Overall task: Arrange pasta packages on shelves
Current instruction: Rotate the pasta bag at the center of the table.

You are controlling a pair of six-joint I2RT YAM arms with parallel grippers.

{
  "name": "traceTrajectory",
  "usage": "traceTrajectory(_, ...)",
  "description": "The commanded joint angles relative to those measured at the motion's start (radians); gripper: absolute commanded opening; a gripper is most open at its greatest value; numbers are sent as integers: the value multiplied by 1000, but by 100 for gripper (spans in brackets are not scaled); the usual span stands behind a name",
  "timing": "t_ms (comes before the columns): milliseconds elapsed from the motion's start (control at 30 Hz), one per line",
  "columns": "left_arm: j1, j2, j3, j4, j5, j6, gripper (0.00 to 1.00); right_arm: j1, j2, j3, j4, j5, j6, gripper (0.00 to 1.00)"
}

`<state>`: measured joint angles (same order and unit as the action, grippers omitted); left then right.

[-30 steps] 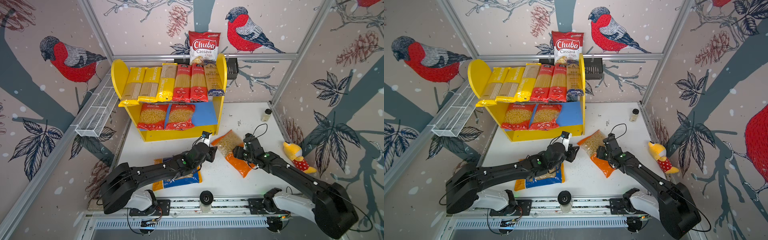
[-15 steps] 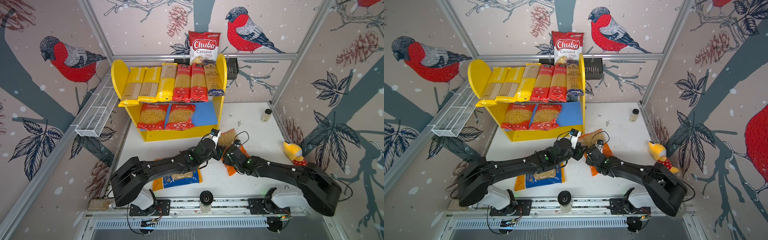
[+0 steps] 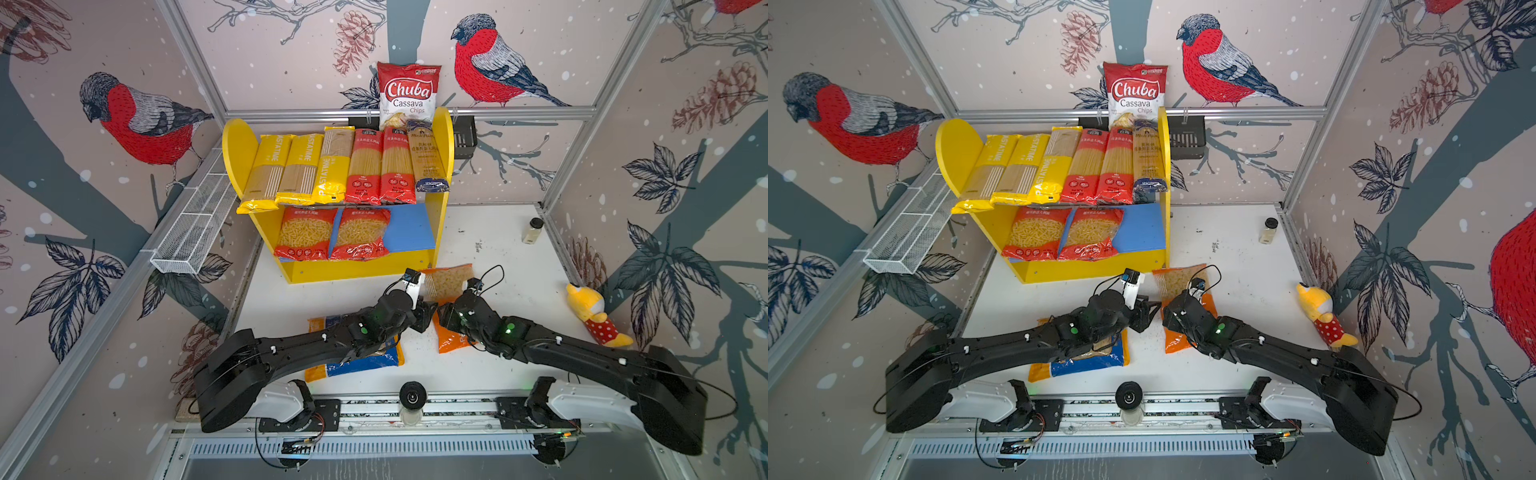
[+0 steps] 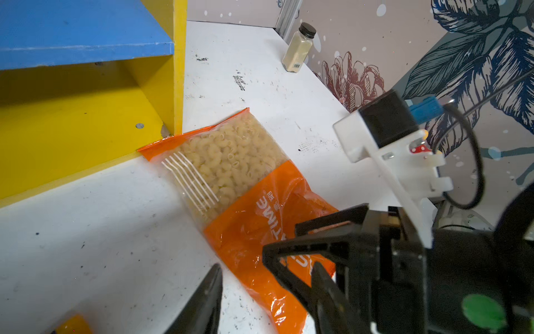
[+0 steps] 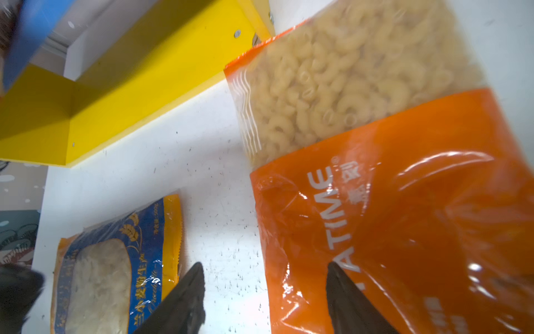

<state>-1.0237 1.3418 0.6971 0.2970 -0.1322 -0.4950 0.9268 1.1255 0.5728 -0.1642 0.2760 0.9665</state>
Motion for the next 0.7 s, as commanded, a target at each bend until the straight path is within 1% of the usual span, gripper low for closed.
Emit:
traceTrajectory(0, -3, 0, -1, 39, -2, -15, 49, -9, -50, 5, -63, 42, -12, 67)
traceTrajectory(167, -11, 19, 2, 46, 8, -22, 49, -33, -137, -37, -68, 47, -6, 67)
traceTrajectory(300, -18, 45, 8, 48, 21, -24, 49, -59, -180, -60, -69, 65, -21, 68)
traceTrajectory(500, -32, 71, 14, 56, 26, -28, 50, -151, -201, -76, -85, 15, -63, 68)
traceTrajectory(667, -40, 98, 32, 47, 38, -30, 49, -199, -198, -120, -60, -9, -73, 68)
